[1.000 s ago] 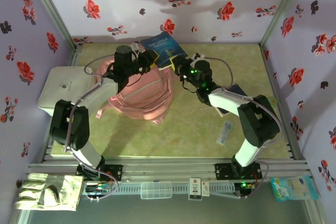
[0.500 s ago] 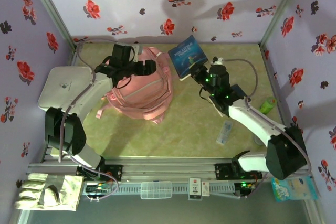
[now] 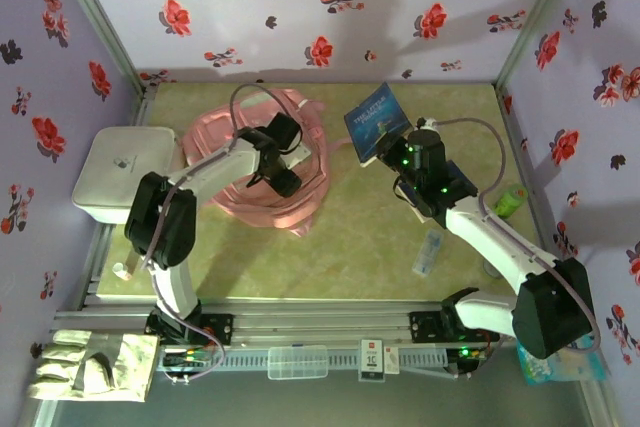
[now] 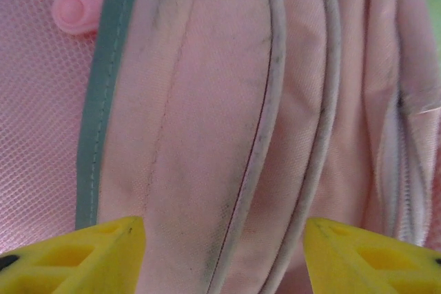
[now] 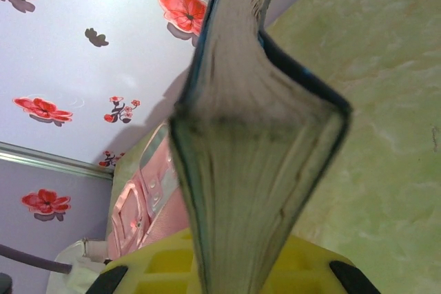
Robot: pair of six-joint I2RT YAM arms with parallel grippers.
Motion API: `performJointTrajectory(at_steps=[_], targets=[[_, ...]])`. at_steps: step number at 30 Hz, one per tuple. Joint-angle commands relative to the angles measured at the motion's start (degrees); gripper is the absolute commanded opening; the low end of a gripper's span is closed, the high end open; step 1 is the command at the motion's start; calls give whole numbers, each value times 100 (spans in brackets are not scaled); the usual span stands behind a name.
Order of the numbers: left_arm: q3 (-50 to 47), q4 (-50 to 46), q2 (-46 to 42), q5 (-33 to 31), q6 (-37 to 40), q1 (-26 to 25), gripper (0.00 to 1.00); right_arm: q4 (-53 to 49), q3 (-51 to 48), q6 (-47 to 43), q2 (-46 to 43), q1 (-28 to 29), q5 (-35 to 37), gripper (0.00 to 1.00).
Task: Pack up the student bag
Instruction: Open the student bag at the center of the table.
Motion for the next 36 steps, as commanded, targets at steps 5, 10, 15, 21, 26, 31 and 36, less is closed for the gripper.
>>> performJointTrajectory(at_steps=[5,10,15,21,26,31,36], targets=[[394,-123,497,-959,353,-103,51,407,-110,33,-113,-51,41,11],[475,-31,593,-1221,365,-127,35,371,-192,35,-199,-51,89,11],[689,27,340,-1233,62,-129,15,230,-304,-21,-383,-77,276,12],[938,465,-352,-1190,-226,-131,0,-128,-478,-147,-762,-177,487,12],[1052,1253,-893,-1207,-728,-129,0,-139,-678,-194,-1097,-198,119,13],[948,2275,-1299,-1309,-1146,-125,0,144,-793,-82,-1174,-201,-947,14],[1104,2619,-1313,-1301,-1361,-131,0,743,-938,455,-859,-101,-1796,14]])
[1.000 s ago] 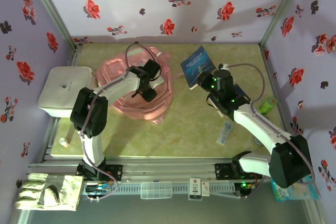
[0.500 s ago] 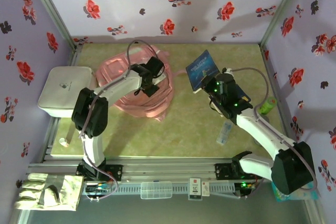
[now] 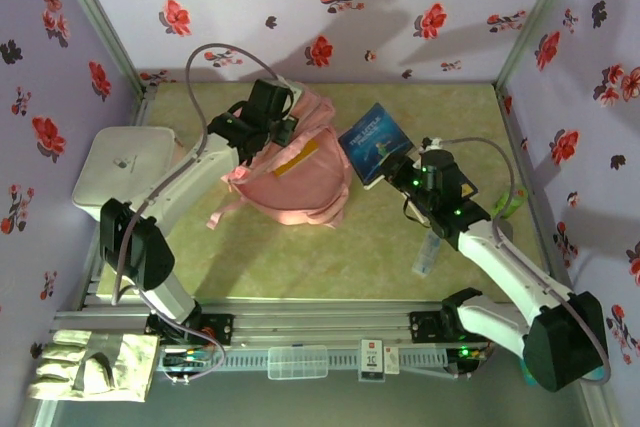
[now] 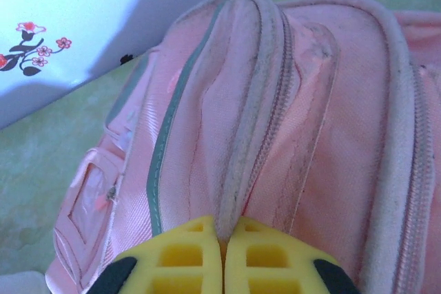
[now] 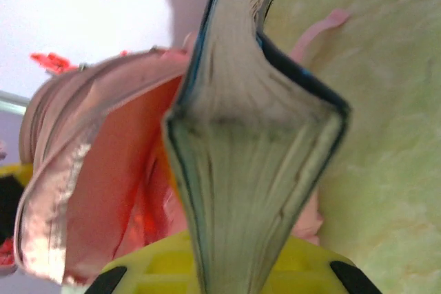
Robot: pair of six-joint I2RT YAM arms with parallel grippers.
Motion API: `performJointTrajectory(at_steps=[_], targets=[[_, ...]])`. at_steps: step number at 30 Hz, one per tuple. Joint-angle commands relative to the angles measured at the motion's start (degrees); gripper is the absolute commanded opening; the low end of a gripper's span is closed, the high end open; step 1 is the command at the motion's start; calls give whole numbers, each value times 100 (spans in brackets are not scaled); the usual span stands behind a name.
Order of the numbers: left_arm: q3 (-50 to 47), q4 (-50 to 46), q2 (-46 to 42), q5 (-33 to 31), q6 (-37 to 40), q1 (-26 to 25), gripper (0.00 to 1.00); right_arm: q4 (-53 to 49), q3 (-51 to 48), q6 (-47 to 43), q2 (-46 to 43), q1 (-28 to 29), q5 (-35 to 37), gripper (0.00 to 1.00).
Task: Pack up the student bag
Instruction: Open the student bag at the center of the table, then place the book in the student bag.
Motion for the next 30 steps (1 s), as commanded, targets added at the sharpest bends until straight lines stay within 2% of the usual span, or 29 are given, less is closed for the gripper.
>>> performJointTrajectory(at_steps=[1,14,22,26,30], targets=[[385,1144,-232,-47,-315,-33,0,1079,-102,419,187,121,-781,14],[502,1088,-272,32,-664,-33,0,2360,428,1061,1811,885,-806,15],[480,974,-340,172,-782,-32,0,3389,1268,1473,3435,1122,-812,15],[431,931,-415,189,-823,-33,0,3338,1577,1906,4091,1154,-558,15],[411,898,-460,246,-878,-34,0,2726,1918,2107,4581,1244,-167,16]])
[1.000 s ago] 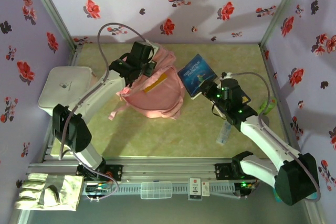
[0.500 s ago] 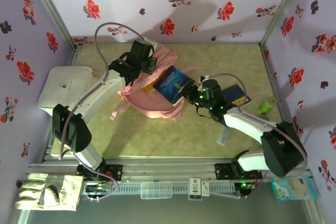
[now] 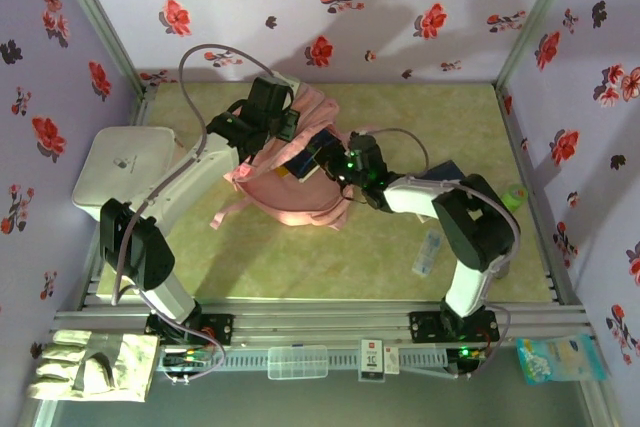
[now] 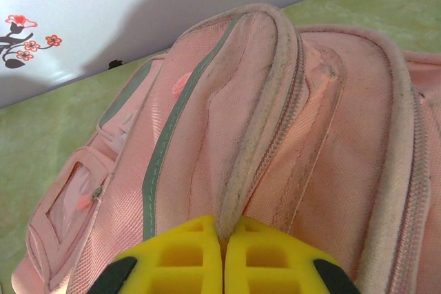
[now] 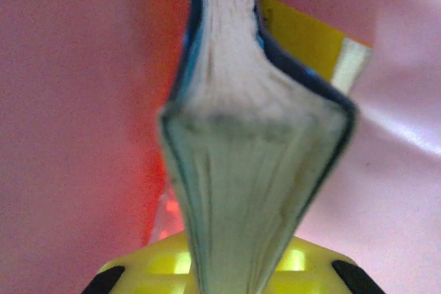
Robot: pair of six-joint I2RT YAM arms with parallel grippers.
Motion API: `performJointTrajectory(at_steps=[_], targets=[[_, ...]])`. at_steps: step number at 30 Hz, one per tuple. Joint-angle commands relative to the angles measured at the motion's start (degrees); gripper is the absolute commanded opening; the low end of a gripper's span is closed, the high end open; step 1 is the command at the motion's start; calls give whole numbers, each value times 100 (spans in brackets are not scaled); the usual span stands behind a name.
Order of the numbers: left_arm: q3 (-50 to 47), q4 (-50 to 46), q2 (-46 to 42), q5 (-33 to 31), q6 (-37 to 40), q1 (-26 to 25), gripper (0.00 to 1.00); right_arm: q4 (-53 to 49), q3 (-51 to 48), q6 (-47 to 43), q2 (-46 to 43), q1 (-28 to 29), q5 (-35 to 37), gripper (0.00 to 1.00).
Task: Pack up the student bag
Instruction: Place the book in the student bag.
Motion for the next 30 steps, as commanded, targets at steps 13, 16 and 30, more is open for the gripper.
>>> performJointTrajectory(at_steps=[13,16,30], targets=[[383,614,-474,178,-398,-7,0,-136,1743,876,1360,205,350,27],[380,603,-474,183,-441,2,0,-1,2015,1032,1663,207,226,34],[-38,564,-548,188,-471,300,0,-1301,458,57,-296,145,619,64]])
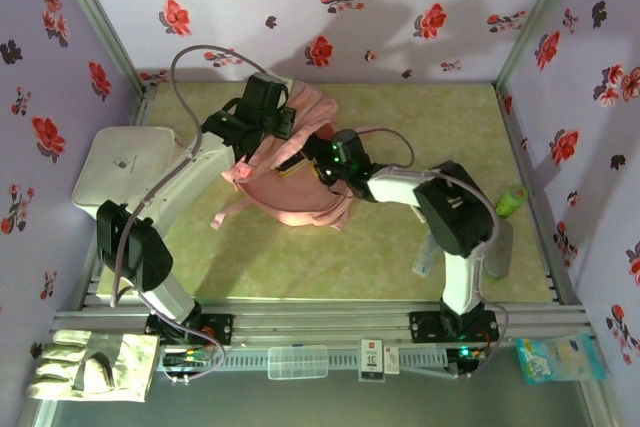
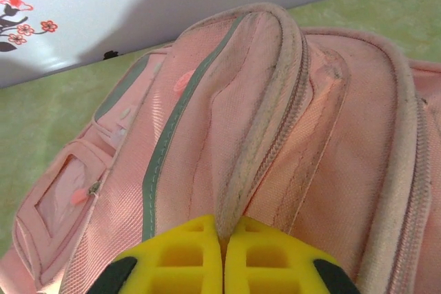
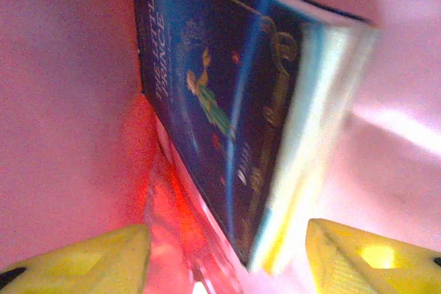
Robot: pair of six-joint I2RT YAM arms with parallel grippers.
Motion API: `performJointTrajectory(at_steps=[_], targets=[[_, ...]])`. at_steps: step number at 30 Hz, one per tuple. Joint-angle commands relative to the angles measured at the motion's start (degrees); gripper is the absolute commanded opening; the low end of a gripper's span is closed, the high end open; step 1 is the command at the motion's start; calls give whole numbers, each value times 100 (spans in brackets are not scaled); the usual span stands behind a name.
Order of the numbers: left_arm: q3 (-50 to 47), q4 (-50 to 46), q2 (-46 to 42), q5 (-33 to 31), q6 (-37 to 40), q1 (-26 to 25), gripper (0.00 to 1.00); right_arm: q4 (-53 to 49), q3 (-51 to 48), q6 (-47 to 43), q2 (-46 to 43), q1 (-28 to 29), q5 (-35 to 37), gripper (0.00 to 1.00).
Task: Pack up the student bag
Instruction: Place the book in the student bag, then close the student bag at the center of the table.
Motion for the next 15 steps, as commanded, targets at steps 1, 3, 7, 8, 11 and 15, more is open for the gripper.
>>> performJointTrajectory(at_steps=[1,3,7,8,11,15], targets=[[-131,623,-491,-22,-125,148,0,-690,-531,-625,-1040,-21,536,66],[-347,619,-557,-7,-111,197,0,-1102,-915,-769,-1538,-22,872,69],[-928,624,-755,246,16,259,0,-1842,-1613,-1034,-2352,-23,1674,72],[-1059,650,-807,307,17,260,0,-2013,-1721,-1074,-2534,-34,1893,73],[-1482,659,-972,590,32,269,10,-2770,-1827,-1370,-3052,-161,2552,77],[-1707,406,-1040,1179,-76,268,79,-3766,-1624,-1669,-3398,-439,3286,80]])
